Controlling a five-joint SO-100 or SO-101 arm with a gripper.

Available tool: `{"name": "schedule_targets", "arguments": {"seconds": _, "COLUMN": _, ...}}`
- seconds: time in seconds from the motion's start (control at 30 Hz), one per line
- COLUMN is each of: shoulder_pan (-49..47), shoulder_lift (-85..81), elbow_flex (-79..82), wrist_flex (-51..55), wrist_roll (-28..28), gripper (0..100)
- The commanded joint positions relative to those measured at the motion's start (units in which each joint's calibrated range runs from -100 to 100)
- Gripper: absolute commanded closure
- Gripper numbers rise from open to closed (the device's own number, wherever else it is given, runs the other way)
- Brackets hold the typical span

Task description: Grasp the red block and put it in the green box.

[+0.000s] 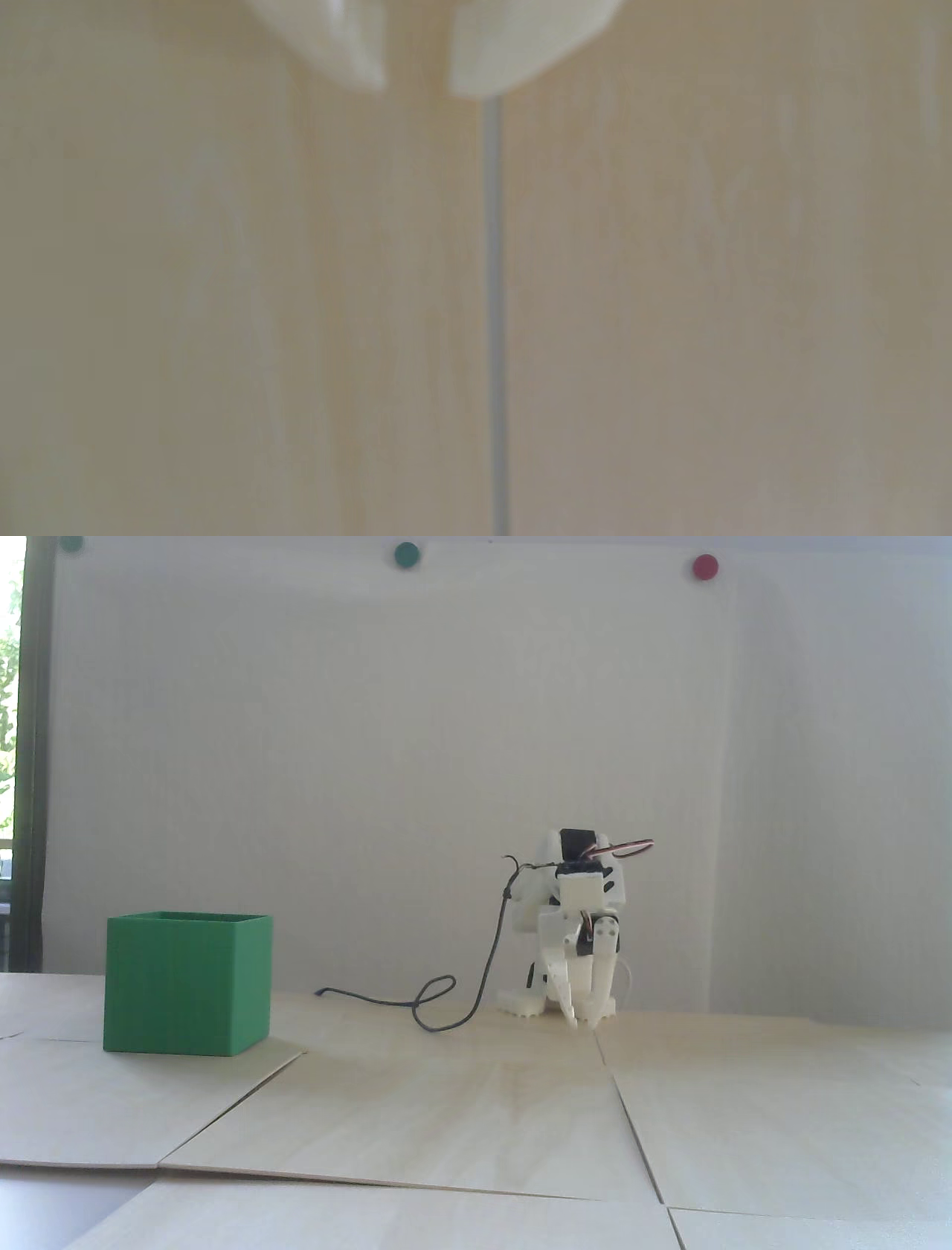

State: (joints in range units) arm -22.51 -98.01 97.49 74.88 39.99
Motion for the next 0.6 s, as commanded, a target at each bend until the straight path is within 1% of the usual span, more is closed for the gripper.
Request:
{"name": "schedule_targets", "arguments": {"seconds": 0.0, "shoulder_pan": -0.5, "shoulder_lift": 0.0, "elbow_flex": 1.2, "wrist_flex": 1.9, "wrist_roll": -0.5, "gripper": 98}}
{"name": "schedule_targets", "arguments": {"seconds": 0.47, "shoulder_pan": 0.0, "shoulder_lift": 0.1, "elbow_flex": 1.2, "wrist_flex": 2.2, "wrist_roll": -0.4, "gripper": 98}}
{"name": "schedule_targets", "arguments": {"seconds": 0.57, "shoulder_pan": 3.6, "shoulder_lift": -0.7, "elbow_flex": 1.2, "wrist_flex": 1.9, "wrist_roll": -0.4, "gripper": 97}}
